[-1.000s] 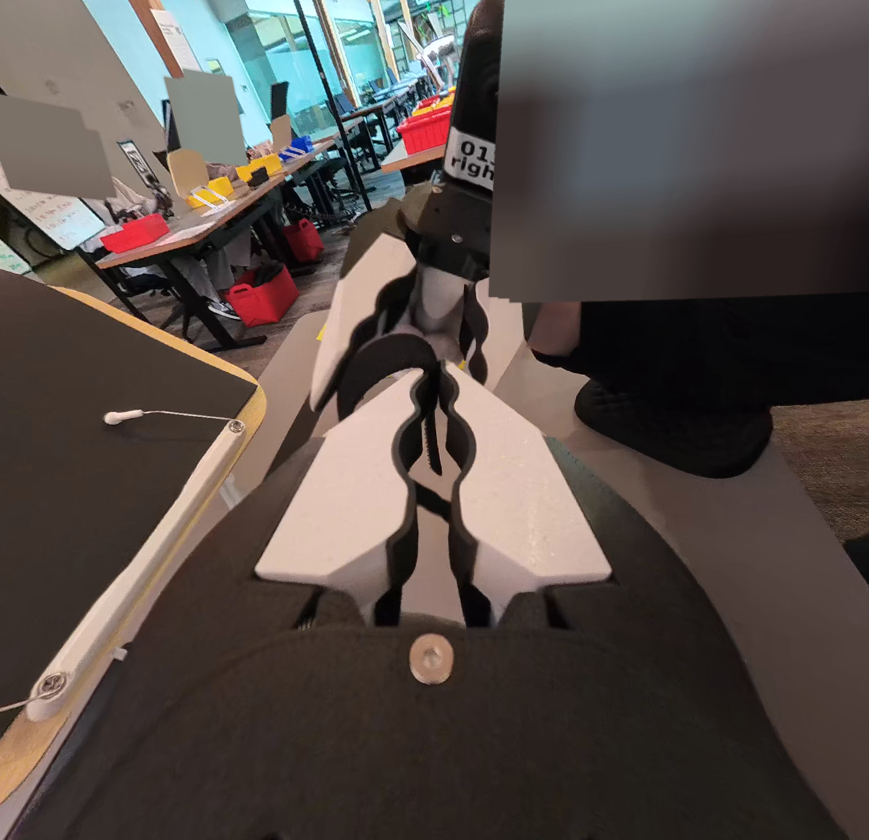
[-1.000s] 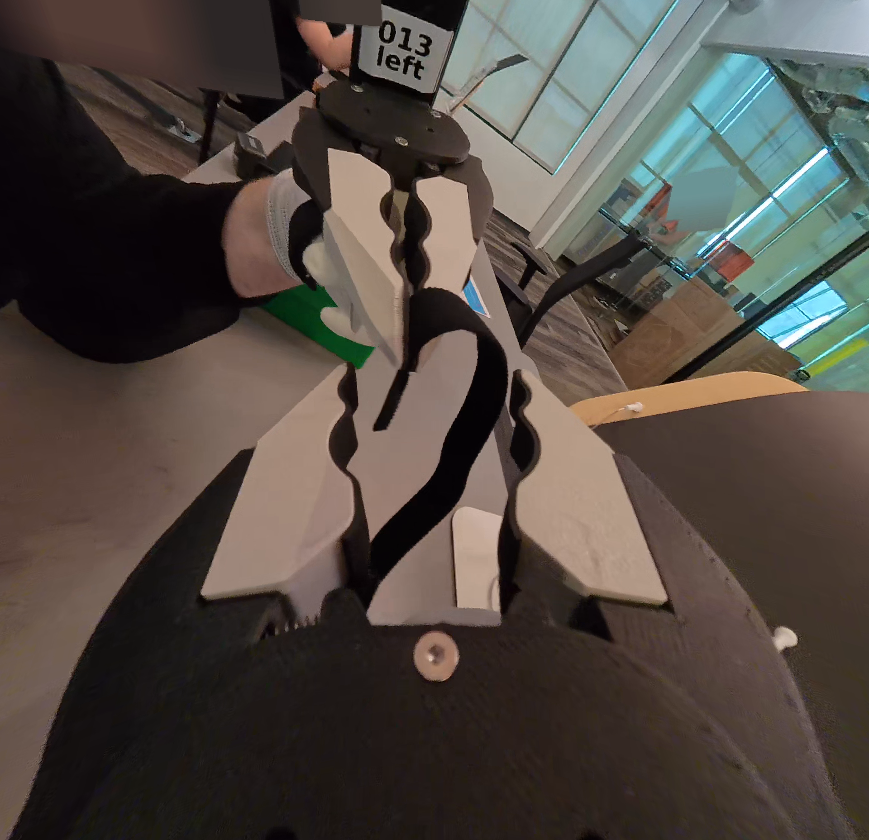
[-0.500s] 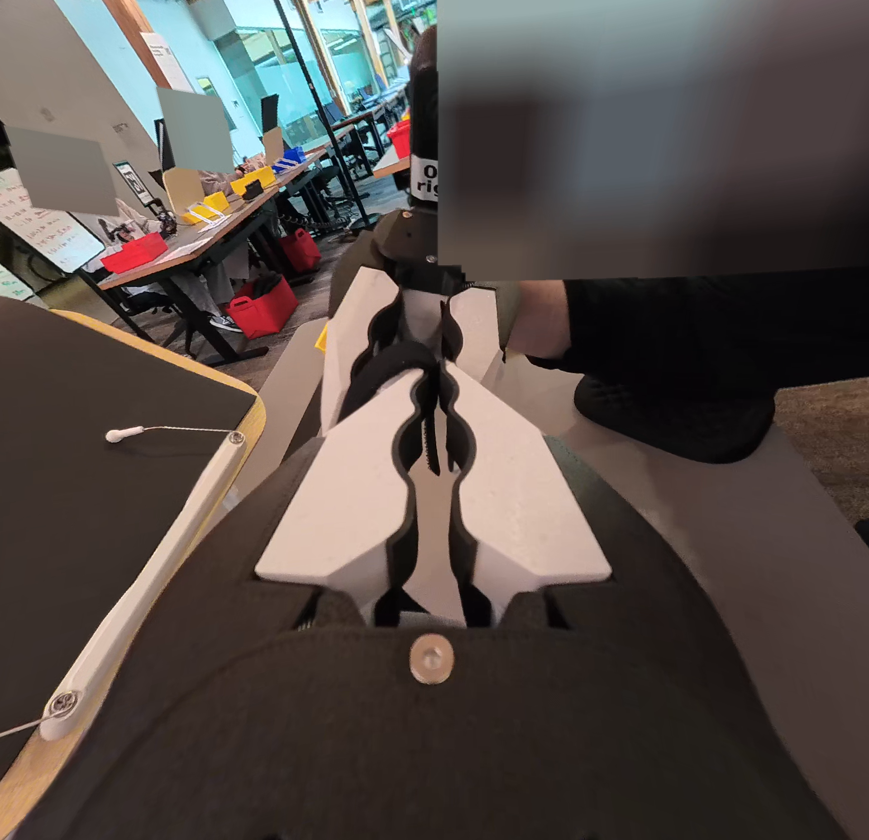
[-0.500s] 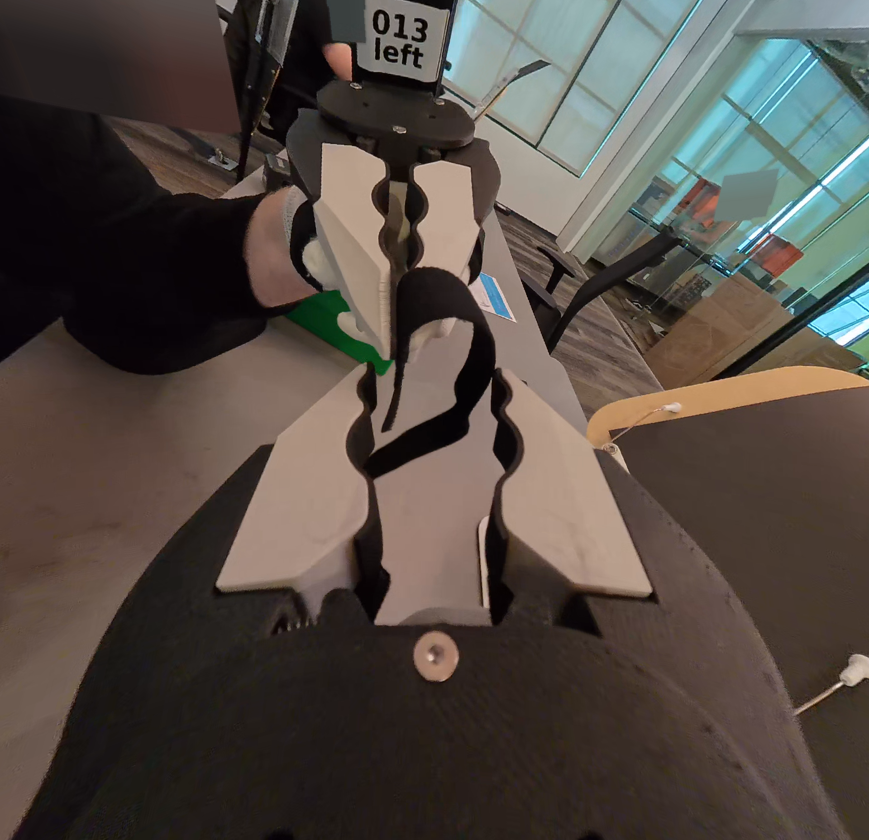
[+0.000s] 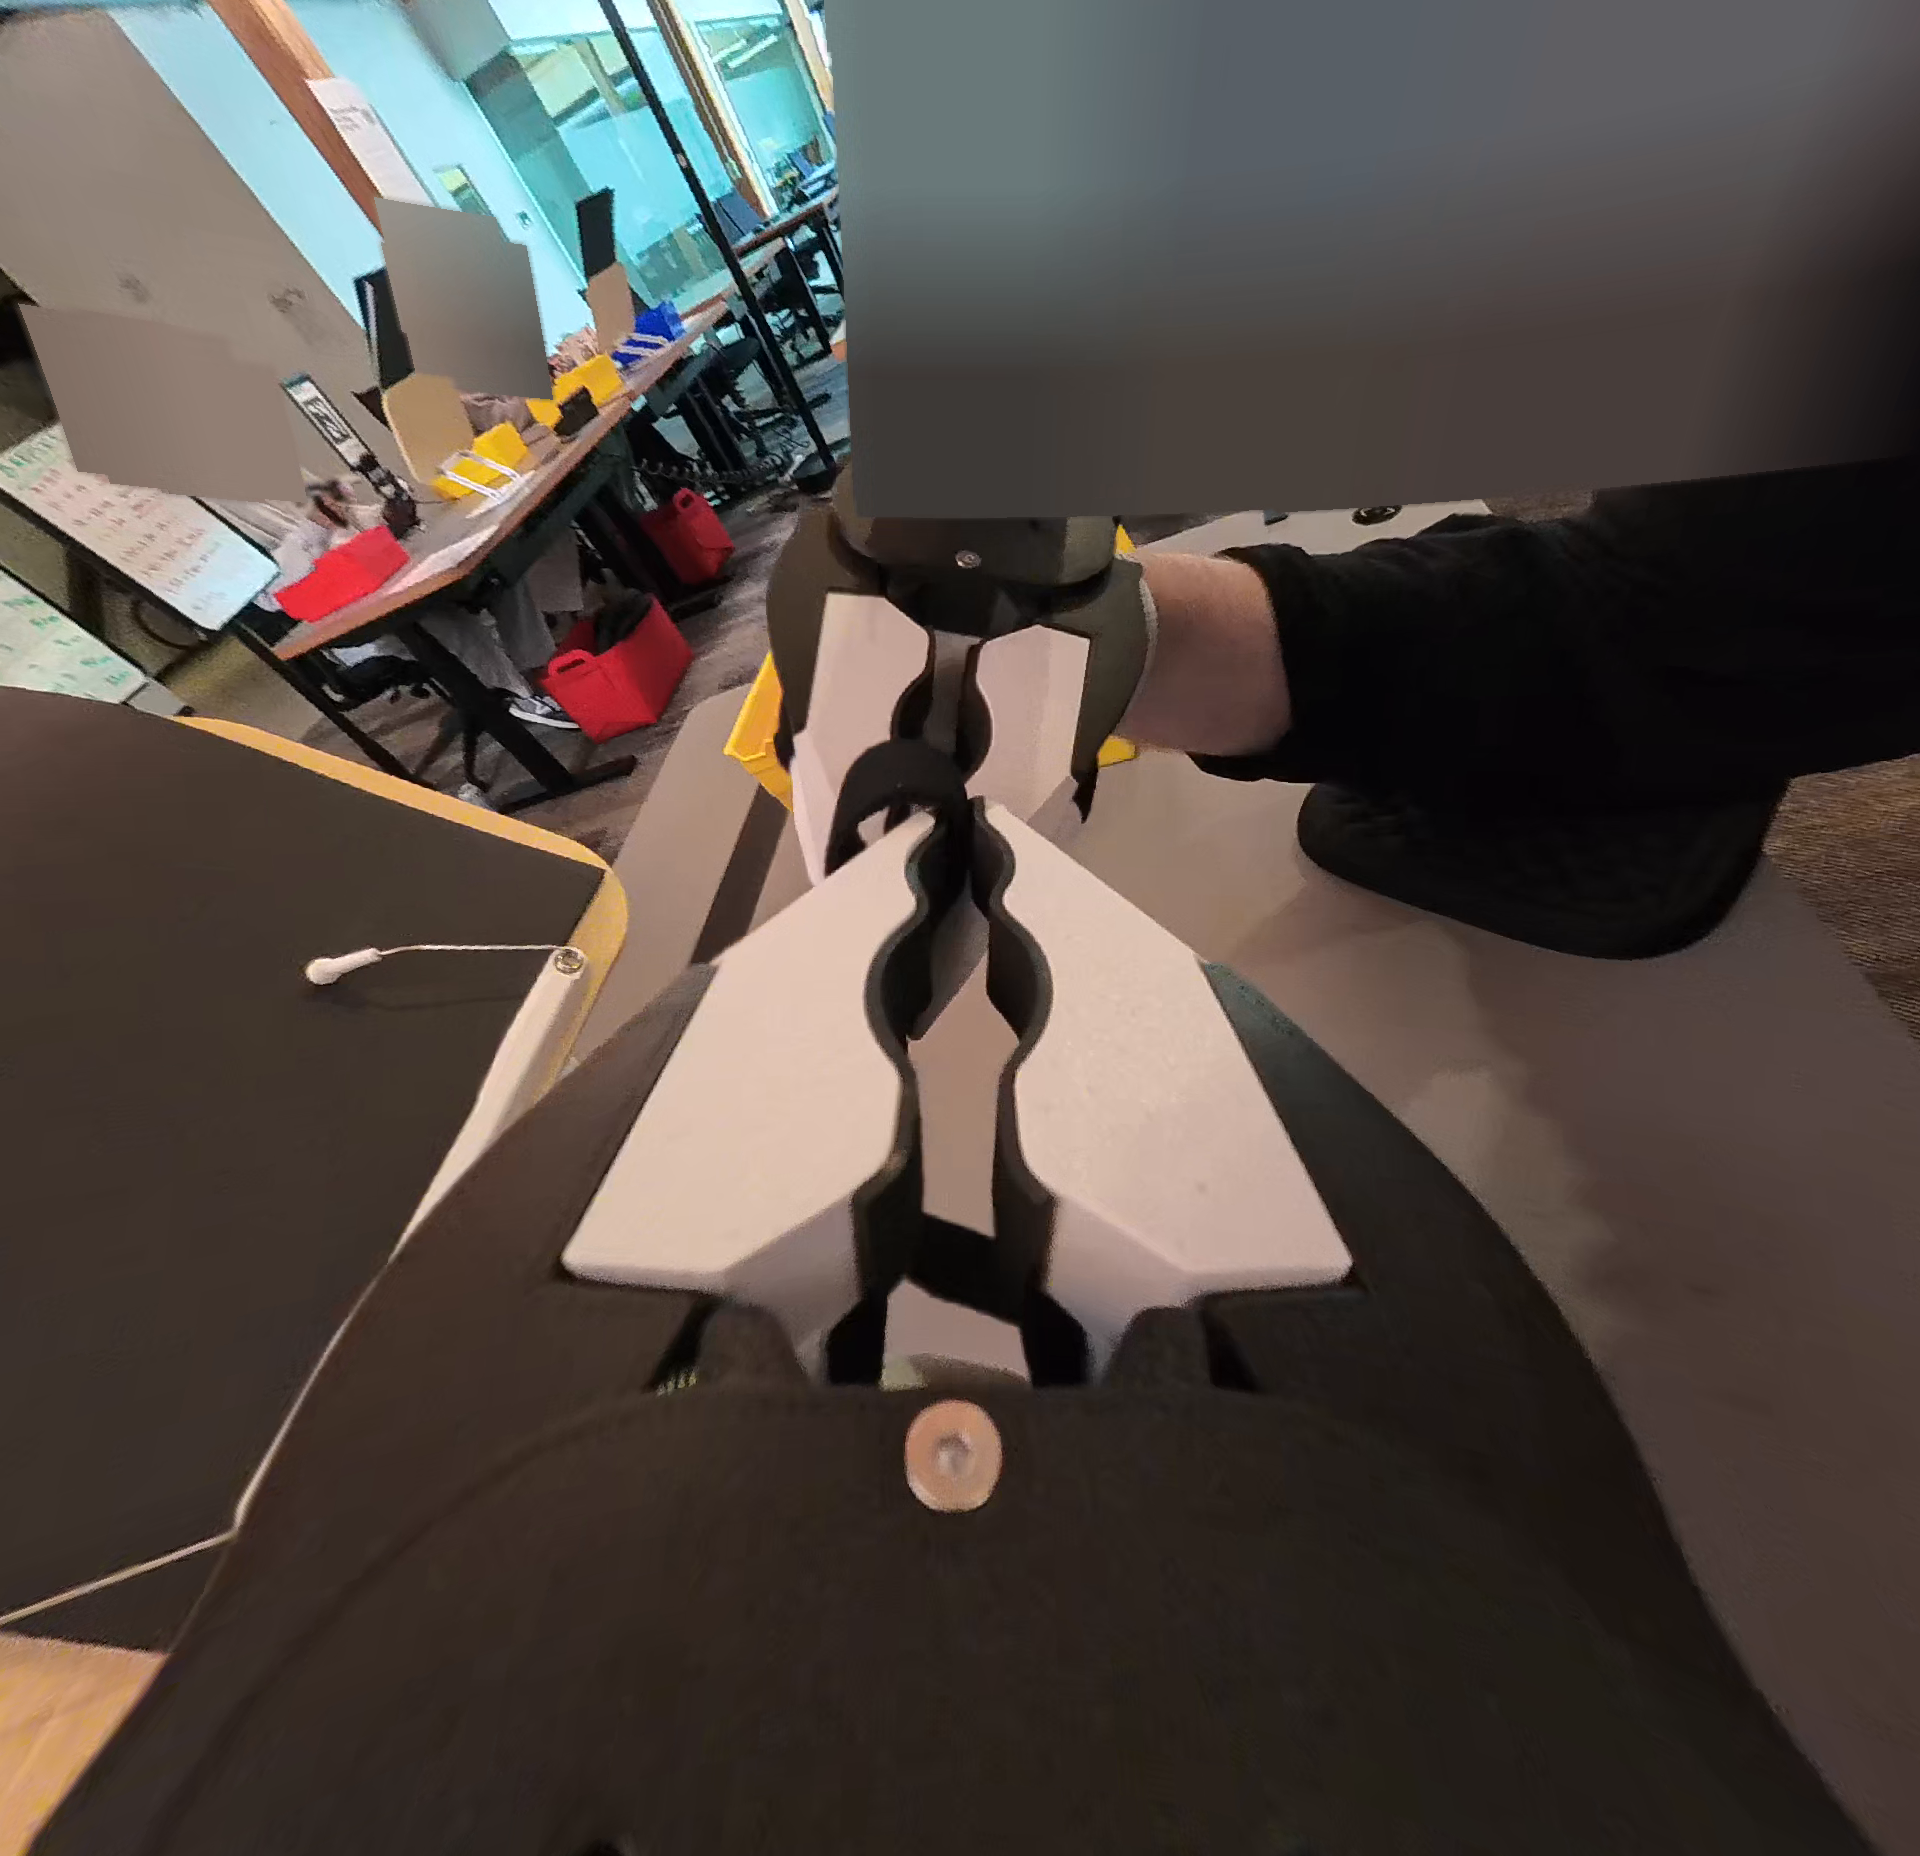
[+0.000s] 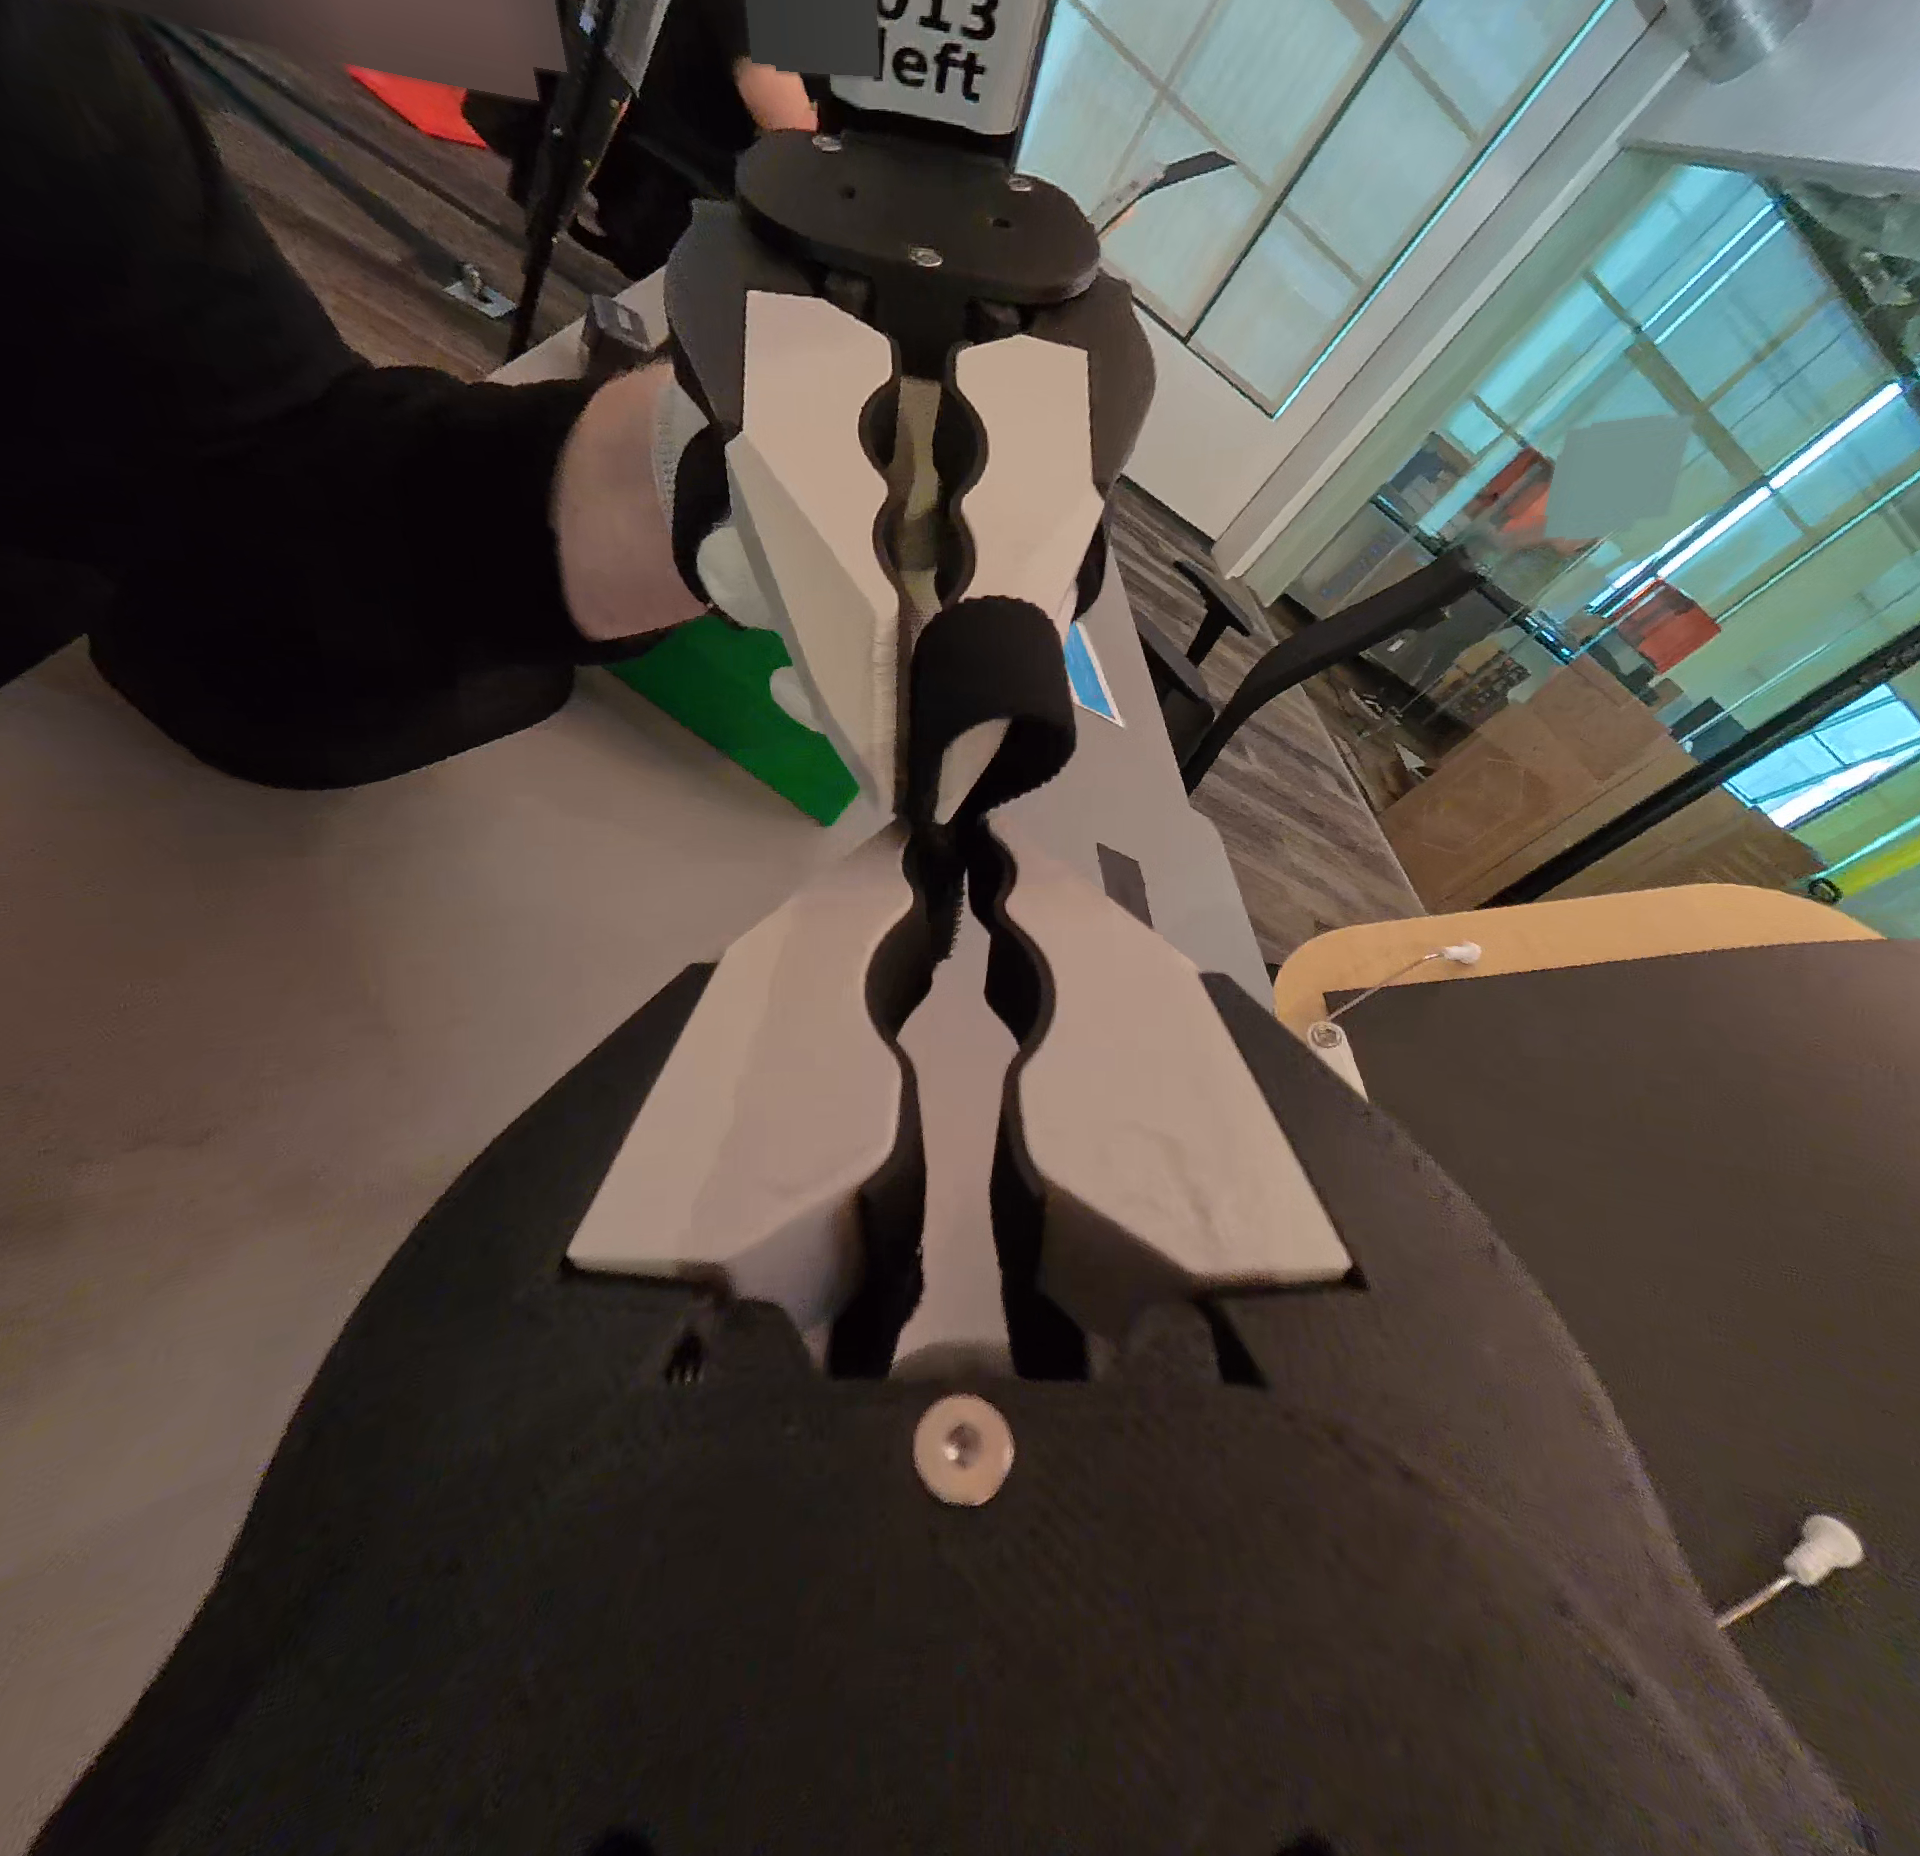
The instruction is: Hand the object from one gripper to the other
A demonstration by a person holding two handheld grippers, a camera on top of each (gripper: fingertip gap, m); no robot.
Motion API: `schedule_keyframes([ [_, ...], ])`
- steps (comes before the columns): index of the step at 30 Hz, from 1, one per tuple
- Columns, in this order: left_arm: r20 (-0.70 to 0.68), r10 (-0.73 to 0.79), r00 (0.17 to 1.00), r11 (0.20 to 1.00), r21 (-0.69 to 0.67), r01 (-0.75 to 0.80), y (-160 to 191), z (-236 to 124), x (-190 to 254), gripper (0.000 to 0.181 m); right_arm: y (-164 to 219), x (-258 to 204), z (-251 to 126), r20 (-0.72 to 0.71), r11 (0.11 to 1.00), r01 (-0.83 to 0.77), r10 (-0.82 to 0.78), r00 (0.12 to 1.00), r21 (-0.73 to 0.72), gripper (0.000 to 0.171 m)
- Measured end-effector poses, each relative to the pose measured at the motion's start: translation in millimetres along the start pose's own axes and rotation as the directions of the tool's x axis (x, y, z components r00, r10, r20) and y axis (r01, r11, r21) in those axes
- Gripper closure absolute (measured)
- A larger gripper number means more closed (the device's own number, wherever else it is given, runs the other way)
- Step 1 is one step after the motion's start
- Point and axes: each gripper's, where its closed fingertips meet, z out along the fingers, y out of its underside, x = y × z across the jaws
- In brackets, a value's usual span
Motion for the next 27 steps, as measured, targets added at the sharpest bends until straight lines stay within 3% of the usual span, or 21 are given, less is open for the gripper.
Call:
schedule_keyframes([
  [6, 0.175, 0.083, 0.981, 0.996, 0.005, -0.085, -9.4, -2.5, -19.1, 0.177, 0.6, 22.9, -10.8, -0.108, 1.0, -0.02, 0.019, 0.994, -0.007, 0.171],
  [12, 0.349, 0.173, 0.921, 0.983, 0.001, -0.185, -20.6, -14.9, -39.4, 0.158, -2.5, 51.3, -33.3, -0.212, 0.994, -0.105, 0.112, 0.971, 0.043, 0.171],
  [18, 0.46, 0.313, 0.831, 0.948, -0.202, -0.245, 17.1, -12.9, -70.7, 0.157, -16.1, 50.4, -45.0, -0.165, 0.98, -0.16, 0.179, 0.97, 0.121, 0.171],
  [23, 0.441, 0.491, 0.752, 0.866, -0.338, -0.367, 46.1, -1.5, -78.1, 0.142, -24.0, 43.3, -52.2, -0.094, 0.968, -0.208, 0.222, 0.97, 0.142, 0.171],
  [27, 0.389, 0.527, 0.756, 0.847, -0.314, -0.429, 47.6, 13.4, -63.1, 0.126, -17.5, 48.0, -56.4, -0.099, 0.961, -0.244, 0.258, 0.961, 0.128, 0.171],
])
